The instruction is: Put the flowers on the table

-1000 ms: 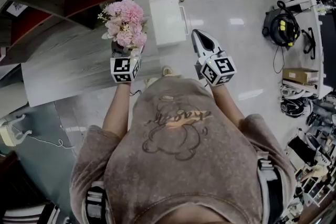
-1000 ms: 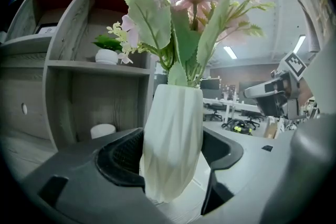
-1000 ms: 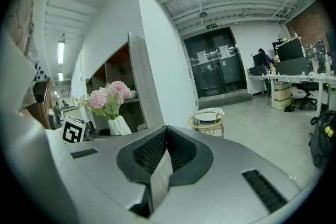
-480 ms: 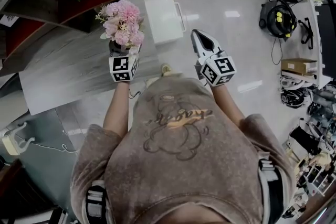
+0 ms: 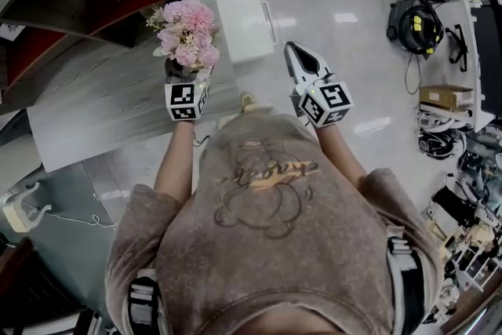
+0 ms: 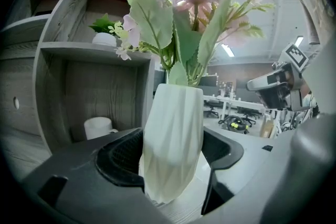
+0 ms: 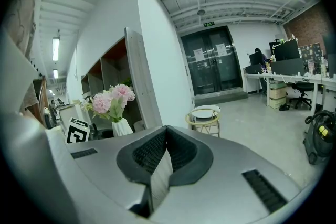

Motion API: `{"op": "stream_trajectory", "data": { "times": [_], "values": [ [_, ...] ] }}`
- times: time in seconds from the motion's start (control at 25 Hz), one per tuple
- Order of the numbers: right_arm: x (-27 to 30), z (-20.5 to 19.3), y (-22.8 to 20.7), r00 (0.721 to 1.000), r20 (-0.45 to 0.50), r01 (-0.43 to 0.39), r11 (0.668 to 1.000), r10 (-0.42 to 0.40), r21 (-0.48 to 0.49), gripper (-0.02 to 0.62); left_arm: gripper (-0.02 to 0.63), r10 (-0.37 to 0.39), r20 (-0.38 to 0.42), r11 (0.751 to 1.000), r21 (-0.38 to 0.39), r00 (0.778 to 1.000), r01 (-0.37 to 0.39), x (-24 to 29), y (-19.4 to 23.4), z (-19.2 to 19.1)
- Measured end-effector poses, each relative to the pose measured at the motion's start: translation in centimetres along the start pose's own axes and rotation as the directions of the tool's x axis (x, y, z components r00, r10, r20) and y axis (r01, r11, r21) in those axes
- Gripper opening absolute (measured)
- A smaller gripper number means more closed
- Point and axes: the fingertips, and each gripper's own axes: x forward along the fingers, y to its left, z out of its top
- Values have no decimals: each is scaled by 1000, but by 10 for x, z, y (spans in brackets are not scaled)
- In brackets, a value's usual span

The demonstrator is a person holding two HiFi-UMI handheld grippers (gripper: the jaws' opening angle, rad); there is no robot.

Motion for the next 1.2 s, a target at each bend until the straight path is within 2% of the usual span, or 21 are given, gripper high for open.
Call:
{"op": "stream_trajectory", "data": {
  "times": [0.24, 0.88, 1.2],
  "values": [
    [3, 0, 3, 1000, -8, -14, 1000, 14, -5, -3, 345, 2, 14, 1000, -6, 1000, -2, -3, 0, -1],
    [7, 2, 6, 998, -8, -56, 998, 55, -21, -3, 345, 44, -14, 999, -14, 999, -44, -10, -3, -11],
    [16, 4, 11, 996, -3, -93, 995, 93, -29, -3, 345, 61, 12, 998, -29, 998, -60, -21, -5, 2]
  ]
}}
